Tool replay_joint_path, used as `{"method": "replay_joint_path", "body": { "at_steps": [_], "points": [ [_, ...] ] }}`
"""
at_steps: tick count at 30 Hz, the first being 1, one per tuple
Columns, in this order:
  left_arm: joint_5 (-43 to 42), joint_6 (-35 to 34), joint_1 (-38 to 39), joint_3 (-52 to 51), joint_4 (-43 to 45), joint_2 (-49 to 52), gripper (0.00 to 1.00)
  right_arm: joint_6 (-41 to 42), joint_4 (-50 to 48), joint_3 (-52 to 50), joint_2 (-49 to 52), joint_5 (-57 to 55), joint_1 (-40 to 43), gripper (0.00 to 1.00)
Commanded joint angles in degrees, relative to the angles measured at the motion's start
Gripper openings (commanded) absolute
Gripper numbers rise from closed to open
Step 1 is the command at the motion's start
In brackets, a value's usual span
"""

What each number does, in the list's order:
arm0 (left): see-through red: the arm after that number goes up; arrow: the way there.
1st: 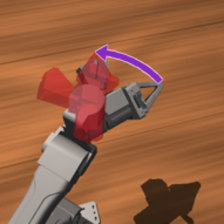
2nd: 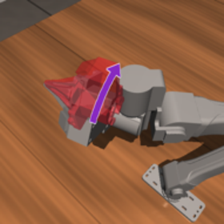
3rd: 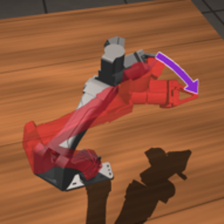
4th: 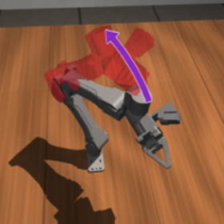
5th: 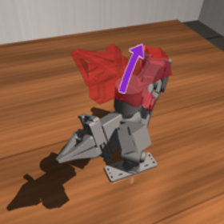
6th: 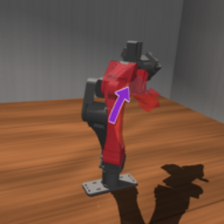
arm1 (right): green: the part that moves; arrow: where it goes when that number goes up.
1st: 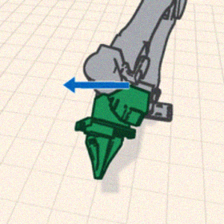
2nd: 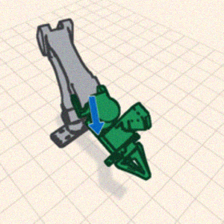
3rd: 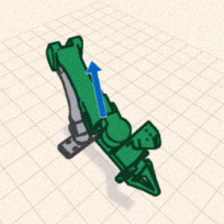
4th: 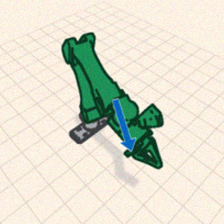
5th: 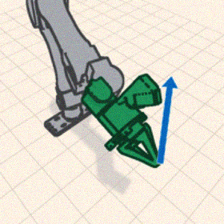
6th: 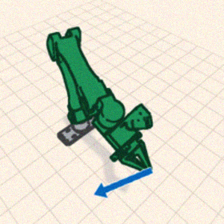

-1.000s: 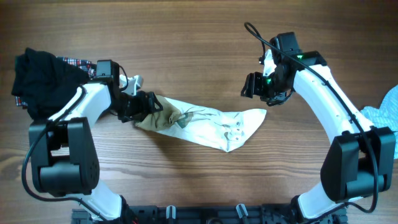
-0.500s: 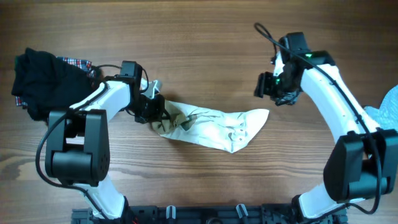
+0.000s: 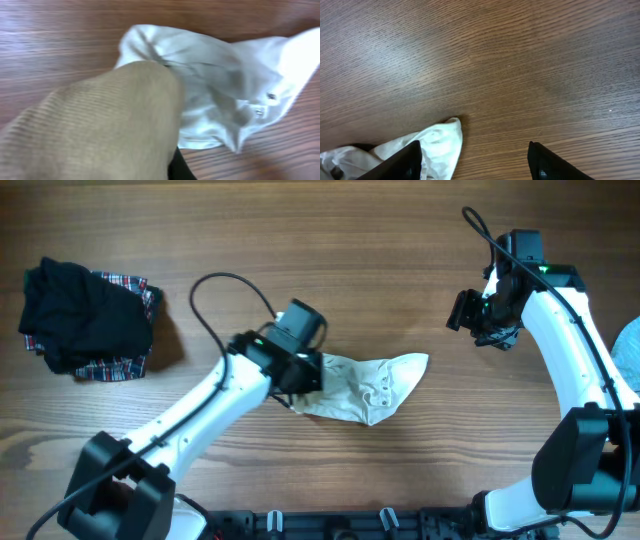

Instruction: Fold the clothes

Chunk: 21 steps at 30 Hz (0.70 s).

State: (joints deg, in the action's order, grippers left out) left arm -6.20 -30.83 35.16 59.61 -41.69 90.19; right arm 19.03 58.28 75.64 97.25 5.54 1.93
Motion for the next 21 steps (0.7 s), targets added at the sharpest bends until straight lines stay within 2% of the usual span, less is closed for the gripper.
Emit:
{"method": "replay_joint_path", "body": {
  "at_steps": [1, 7, 11, 13, 15, 17, 21],
  "points": [
    [2.1, -9.62, 6.16, 0.13, 3.8, 0.26, 0.04, 0.72, 0.17, 0.87, -1.38, 1.44, -0.17, 0.69],
    [1.31, -16.41, 11.74, 0.13, 16.55, 2.29, 0.04, 0.66, 0.72, 0.87, -1.38, 3.96, -0.17, 0.69],
    [-2.38, -21.09, 15.72, 0.33, 23.5, 9.35, 0.06, 0.66, 0.83, 0.87, -1.38, 6.16, -0.17, 0.68],
    [-3.56, -21.09, 16.48, 1.55, 22.67, 10.4, 0.24, 0.66, 0.79, 0.87, -1.38, 6.25, -0.17, 0.68],
    [-2.45, -20.41, 16.92, 4.15, 19.85, 10.4, 0.51, 0.66, 0.59, 0.87, -1.38, 7.15, -0.17, 0.68],
    [-2.1, -20.39, 17.03, 6.16, 16.98, 10.4, 0.59, 0.59, 0.35, 0.87, -1.38, 7.89, -0.17, 0.68],
    [-2.12, -19.58, 19.19, 9.05, 16.61, 10.4, 0.65, 0.52, 0.5, 0.87, -1.38, 7.89, -0.17, 0.68]
  ]
}}
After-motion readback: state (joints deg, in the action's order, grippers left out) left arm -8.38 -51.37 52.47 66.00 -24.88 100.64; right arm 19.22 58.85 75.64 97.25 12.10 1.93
